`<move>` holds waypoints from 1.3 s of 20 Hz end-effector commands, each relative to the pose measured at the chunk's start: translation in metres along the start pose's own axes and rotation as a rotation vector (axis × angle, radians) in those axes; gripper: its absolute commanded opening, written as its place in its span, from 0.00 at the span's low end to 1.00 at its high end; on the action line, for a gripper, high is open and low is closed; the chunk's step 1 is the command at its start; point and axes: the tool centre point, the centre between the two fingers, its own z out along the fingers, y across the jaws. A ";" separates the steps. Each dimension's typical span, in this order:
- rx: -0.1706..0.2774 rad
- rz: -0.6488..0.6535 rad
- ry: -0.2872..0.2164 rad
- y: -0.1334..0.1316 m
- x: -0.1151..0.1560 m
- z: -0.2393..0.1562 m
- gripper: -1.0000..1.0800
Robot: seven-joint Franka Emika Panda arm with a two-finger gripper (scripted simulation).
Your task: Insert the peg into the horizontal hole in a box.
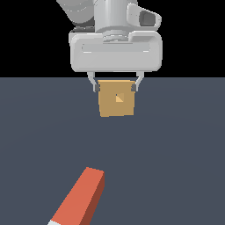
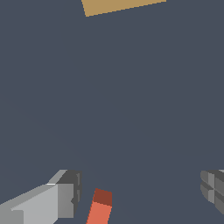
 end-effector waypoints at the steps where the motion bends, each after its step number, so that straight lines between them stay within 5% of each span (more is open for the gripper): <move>1: 0.000 0.000 0.000 0.000 0.000 0.000 0.96; 9: 0.001 0.040 0.001 -0.007 -0.038 0.015 0.96; 20: 0.006 0.197 0.003 -0.049 -0.184 0.074 0.96; 26: 0.009 0.253 0.006 -0.068 -0.236 0.097 0.96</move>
